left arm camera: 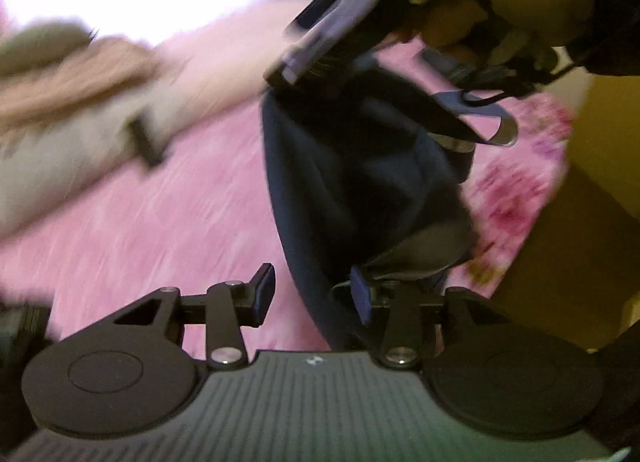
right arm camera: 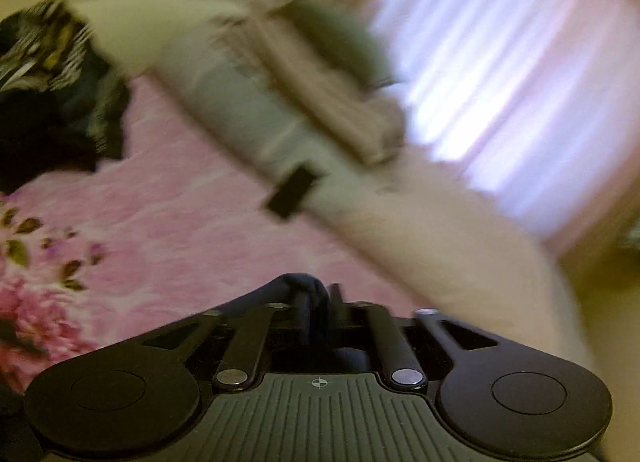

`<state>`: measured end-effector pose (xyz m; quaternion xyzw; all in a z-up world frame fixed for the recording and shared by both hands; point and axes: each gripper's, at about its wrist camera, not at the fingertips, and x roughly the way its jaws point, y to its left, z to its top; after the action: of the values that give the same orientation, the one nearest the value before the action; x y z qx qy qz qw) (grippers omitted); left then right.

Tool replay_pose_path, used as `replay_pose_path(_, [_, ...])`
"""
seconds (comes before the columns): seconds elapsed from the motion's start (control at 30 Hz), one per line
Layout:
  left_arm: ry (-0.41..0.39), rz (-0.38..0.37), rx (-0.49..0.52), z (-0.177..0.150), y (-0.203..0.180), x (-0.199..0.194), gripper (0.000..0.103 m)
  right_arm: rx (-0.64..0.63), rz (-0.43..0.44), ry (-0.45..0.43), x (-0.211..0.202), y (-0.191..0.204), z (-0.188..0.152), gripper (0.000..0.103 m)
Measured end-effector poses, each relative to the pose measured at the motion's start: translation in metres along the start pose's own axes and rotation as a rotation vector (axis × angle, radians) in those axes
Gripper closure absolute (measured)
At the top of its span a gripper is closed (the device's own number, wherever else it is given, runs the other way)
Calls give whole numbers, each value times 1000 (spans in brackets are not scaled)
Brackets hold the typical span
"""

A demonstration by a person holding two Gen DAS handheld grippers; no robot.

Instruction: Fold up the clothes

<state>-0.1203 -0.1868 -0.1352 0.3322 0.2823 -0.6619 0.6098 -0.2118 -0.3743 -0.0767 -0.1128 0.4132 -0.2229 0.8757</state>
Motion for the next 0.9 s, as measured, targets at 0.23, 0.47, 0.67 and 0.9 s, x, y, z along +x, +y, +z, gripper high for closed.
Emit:
replay_pose_path(0.23, [135,67,36,-44,28,23,50,60,119,147,36,35,-55,20])
replay_pose_path(0.47, [60,24,363,3,-15,97,30,392,108,372,48,-57,-160,20])
replay_pose_path(0.67, [35,-4,714,41,-69,194,30,612,117,457,63,-143,-248,20])
replay_pose_path(0.9, [56,-188,896,67,-142,286,30,707,143,496,101,-196,-320,20])
